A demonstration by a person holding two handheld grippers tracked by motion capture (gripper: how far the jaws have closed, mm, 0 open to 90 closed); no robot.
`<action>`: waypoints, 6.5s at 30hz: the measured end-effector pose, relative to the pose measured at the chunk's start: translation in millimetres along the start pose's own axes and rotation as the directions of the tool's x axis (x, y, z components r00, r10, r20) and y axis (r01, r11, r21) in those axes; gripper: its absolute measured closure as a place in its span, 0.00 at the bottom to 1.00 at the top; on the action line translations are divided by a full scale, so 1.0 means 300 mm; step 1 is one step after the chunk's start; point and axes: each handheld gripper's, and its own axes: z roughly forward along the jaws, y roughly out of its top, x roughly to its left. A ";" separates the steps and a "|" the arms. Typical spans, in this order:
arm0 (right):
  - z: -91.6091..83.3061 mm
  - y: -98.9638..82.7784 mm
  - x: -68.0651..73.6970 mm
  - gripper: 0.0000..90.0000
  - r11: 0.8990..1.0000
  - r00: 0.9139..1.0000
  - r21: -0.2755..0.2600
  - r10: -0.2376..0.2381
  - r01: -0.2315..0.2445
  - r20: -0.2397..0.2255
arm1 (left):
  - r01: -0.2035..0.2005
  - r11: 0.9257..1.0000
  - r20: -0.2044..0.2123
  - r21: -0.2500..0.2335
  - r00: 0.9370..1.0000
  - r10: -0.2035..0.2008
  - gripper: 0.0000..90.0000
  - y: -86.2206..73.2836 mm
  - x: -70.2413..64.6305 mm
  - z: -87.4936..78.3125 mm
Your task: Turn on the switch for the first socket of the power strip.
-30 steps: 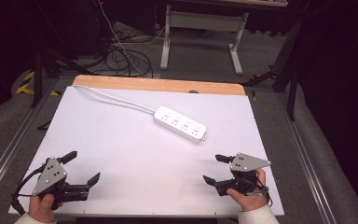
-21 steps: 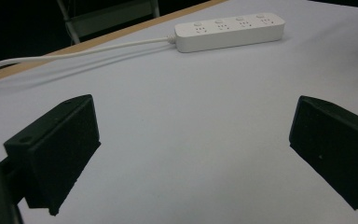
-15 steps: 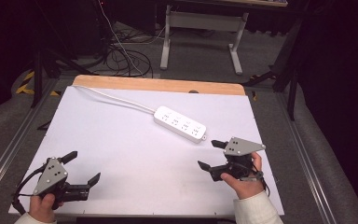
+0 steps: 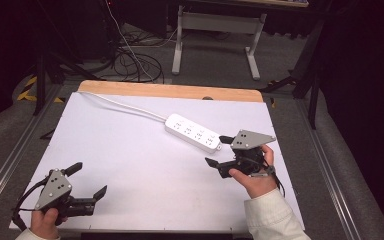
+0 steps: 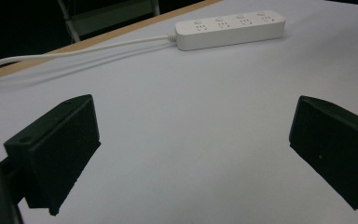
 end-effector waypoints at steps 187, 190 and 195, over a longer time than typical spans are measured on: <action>0.667 0.115 -0.254 1.00 0.961 0.946 0.059 0.252 -0.269 0.204 | 0.003 1.000 0.030 0.004 1.000 -0.003 0.02 -0.004 0.006 0.011; 0.621 0.141 -0.252 1.00 0.966 0.950 0.042 0.243 -0.256 0.198 | 0.000 1.000 0.033 0.007 0.999 0.000 0.02 -0.003 0.005 0.012; 0.562 0.164 -0.246 1.00 0.969 0.956 0.011 0.241 -0.247 0.170 | 0.003 1.000 0.031 0.006 1.000 -0.003 0.02 -0.003 0.003 0.011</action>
